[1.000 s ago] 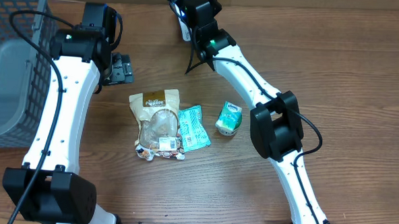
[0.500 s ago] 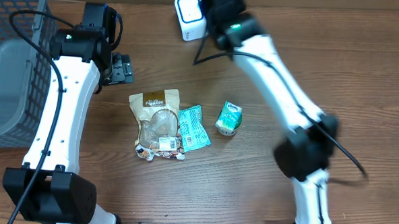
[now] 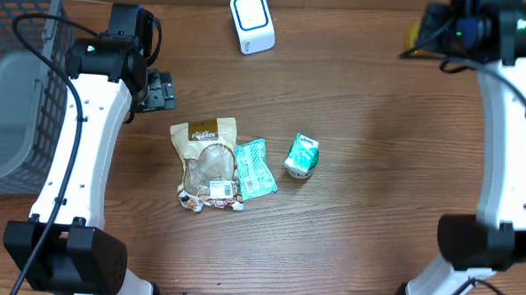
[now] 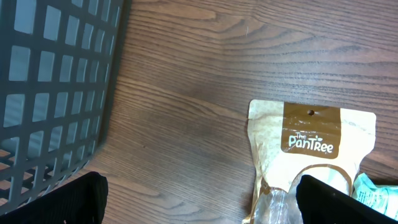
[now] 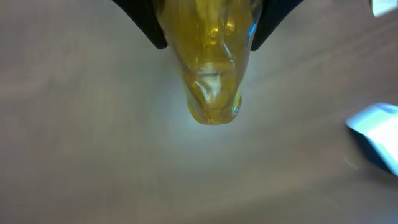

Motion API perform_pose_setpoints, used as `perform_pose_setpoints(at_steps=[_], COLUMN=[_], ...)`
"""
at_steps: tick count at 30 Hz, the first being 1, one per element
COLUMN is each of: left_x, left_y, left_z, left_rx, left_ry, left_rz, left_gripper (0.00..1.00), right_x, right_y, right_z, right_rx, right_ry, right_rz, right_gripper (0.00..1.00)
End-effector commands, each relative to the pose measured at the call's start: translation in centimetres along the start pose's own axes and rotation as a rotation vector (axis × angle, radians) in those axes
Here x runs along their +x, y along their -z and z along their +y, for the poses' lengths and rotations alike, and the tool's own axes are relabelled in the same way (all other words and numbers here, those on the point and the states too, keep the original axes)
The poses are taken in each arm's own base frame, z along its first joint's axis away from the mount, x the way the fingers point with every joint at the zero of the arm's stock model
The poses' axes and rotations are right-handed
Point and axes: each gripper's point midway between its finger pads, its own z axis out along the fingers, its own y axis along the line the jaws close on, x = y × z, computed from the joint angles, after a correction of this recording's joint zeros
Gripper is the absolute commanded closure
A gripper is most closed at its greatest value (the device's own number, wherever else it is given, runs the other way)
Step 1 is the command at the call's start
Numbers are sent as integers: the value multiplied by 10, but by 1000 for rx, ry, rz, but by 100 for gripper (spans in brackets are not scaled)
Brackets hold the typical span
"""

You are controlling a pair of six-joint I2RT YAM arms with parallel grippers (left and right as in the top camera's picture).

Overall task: Scan the item barcode
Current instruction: 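Carry the Vim bottle right and lower it onto the table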

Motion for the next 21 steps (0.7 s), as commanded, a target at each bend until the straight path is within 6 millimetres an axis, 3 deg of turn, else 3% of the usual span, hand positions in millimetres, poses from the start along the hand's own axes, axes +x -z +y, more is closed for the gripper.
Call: perform_pose_setpoints(at_steps=[1,4,8,15,19,21], left_x=[-4,-4,-4,-4,-4,-4], left_y=[1,1,1,1,1,1], left_z=[3,3,3,3,3,3], left_rx=[-12,-12,-12,-12,-12,-12], left_ry=[0,0,0,0,0,0], left_rz=[-12,-12,-12,-12,-12,-12], left_gripper=[0,0,0,0,0,0], right_x=[21,46,81,128,140,142], right_y=[-30,-53,-81,-125,-138,-141], right_z=[-22,-49,-68,-74,-75,-76], right_rx=[-43,4,47,75,79,79], right_ry=[-138,-193,-224,-228,-228,-228], right_rz=[155,279,406,517,533,533], right_gripper=[96,96,96,95,95,87])
